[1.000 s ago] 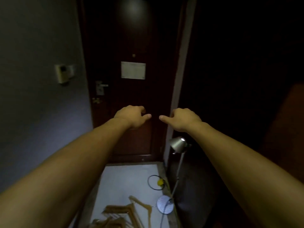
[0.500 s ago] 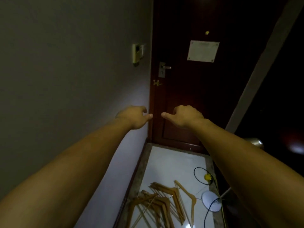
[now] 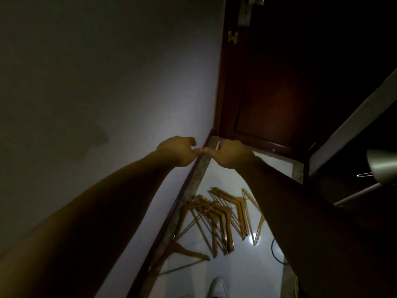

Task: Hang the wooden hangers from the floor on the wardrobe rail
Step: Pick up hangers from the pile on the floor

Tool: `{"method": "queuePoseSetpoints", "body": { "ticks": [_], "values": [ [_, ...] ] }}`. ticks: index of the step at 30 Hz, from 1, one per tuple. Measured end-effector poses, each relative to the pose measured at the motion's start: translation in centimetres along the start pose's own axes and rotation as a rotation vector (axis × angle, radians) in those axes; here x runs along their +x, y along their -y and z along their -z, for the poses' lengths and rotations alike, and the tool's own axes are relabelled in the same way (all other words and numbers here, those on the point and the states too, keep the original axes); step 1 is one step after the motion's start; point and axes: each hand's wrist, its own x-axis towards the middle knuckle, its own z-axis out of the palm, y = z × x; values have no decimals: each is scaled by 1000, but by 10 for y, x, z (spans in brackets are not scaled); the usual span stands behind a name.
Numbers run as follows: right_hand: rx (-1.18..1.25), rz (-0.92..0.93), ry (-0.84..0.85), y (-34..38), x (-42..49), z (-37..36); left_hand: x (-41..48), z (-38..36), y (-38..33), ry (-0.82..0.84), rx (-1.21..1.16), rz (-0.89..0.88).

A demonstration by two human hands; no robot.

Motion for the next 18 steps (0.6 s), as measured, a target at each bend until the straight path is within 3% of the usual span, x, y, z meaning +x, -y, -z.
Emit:
{"method": "queuePoseSetpoints", "body": {
  "ticks": [9,18],
  "values": [
    [48,40,162,-68,74,-89,19,-133,37,212,-130,306],
    [119,-25,300,-119,122,-280,17,-320,77,390,-348,421]
  ]
}}
